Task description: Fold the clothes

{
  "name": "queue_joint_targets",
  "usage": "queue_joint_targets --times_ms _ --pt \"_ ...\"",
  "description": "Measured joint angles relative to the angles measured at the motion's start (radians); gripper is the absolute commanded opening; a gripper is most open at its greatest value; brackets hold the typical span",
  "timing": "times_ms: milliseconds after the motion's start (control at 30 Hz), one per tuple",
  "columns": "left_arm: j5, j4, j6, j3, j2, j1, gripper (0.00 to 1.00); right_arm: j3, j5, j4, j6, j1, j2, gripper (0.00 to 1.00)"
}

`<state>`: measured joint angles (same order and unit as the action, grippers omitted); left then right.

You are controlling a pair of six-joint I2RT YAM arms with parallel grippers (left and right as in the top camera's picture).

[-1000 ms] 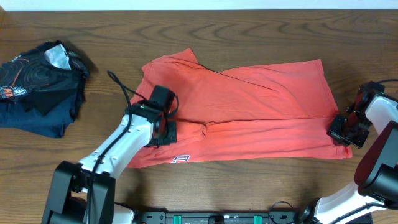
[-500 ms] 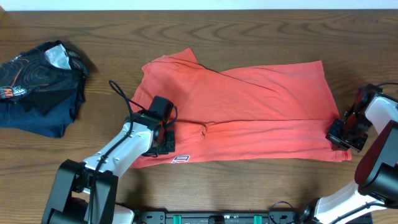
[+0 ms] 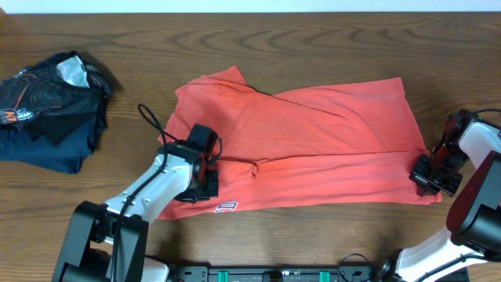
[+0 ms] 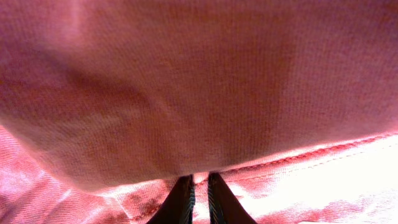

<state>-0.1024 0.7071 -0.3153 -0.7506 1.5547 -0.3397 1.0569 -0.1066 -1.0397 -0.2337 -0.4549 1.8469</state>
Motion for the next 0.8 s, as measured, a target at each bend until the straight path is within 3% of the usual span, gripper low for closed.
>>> queue_joint_targets --times_ms 233,267,300,367,433,567,667,800 --pt "0.001 0.024 0.004 0.004 -0.084 0.048 0.13 -0.003 0.002 -0.001 -0.005 0.000 -0.010 0.01" --pt "0.002 0.026 0.008 0.002 -0.116 0.050 0.32 -0.005 0.005 0.008 -0.004 0.000 -0.023 0.01" --pt "0.002 0.025 0.019 -0.001 -0.146 0.051 0.45 -0.006 0.010 0.019 -0.002 0.000 -0.037 0.01" --pt "0.001 0.008 0.033 -0.022 -0.219 0.051 0.57 -0.006 0.035 0.044 0.008 0.000 -0.092 0.03" --pt "0.001 -0.018 0.045 -0.061 -0.272 0.055 0.60 -0.004 0.071 0.066 0.021 0.000 -0.166 0.08" --pt "0.002 -0.049 0.075 -0.178 -0.310 0.092 0.62 0.016 0.169 0.149 0.063 0.000 -0.330 0.44" --pt "-0.001 -0.068 0.105 -0.277 -0.272 0.145 0.64 0.032 0.251 0.226 0.097 0.000 -0.443 0.51" --pt "-0.041 -0.095 0.161 -0.438 -0.125 0.229 0.63 0.038 0.331 0.244 0.129 0.000 -0.559 0.52"
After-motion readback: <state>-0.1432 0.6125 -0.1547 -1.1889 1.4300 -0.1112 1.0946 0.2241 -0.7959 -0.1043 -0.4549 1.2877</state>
